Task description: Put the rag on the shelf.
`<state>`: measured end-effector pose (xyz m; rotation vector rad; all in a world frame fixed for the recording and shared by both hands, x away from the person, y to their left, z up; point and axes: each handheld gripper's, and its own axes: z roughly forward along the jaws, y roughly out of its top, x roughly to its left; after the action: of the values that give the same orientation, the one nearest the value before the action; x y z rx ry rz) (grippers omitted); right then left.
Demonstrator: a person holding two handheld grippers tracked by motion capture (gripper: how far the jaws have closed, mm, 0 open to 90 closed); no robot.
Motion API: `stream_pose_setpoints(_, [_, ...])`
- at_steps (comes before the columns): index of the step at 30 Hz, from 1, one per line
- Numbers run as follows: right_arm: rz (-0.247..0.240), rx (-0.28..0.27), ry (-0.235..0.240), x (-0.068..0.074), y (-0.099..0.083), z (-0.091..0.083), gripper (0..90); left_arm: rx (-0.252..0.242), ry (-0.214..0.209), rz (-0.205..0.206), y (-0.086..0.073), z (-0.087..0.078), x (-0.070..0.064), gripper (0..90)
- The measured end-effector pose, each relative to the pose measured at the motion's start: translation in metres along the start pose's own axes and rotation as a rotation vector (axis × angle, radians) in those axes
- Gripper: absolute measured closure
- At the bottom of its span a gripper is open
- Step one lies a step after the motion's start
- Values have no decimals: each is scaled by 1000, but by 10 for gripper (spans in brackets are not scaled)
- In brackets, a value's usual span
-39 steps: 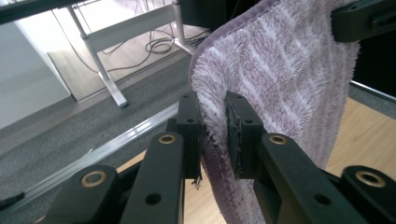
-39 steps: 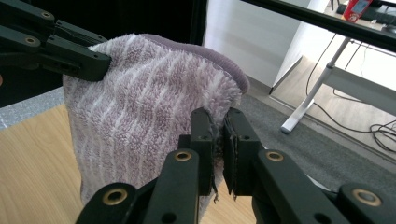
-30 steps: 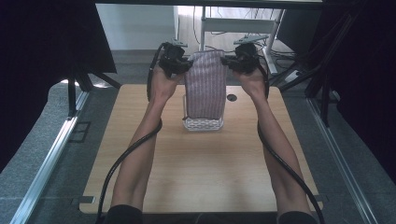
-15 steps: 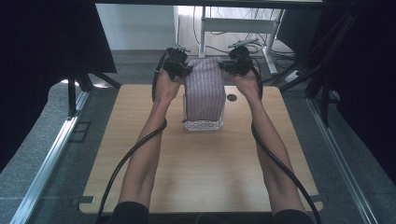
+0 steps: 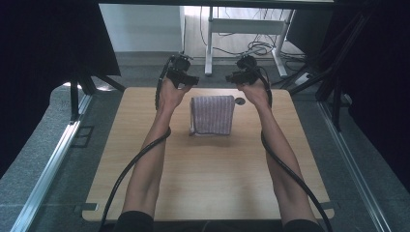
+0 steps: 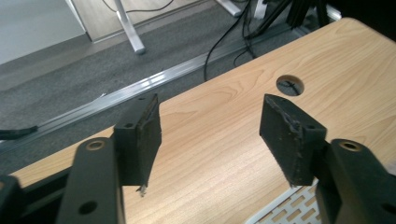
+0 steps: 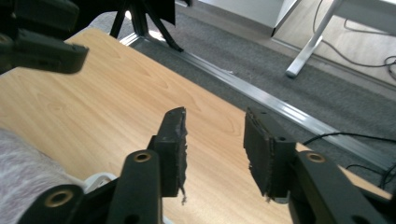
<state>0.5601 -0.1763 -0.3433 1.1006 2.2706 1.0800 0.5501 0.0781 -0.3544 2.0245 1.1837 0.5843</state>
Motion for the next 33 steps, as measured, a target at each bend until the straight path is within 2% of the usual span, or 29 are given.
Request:
stream_pose_setpoints(2, [-2, 5, 0, 1, -2, 1, 545, -10, -11, -3, -1, -3, 1, 356])
stream_pose_setpoints(6, [0, 7, 23, 3, -6, 3, 491, -21, -37, 17, -4, -9, 0, 323])
stream_pose_setpoints(11, [14, -10, 51, 6, -11, 1, 427, -26, -78, 10, -10, -14, -2, 286])
stream_pose_setpoints(18, [30, -41, 95, 9, -15, -13, 348, -51, -139, 3, -15, -25, -4, 220])
stream_pose_setpoints(25, [31, -66, 142, 15, -23, -31, 286, -64, -190, 14, -24, -37, -10, 152])
stream_pose_setpoints(33, [-10, -45, 168, 27, -35, -40, 239, -46, -227, 55, -39, -43, -15, 128])
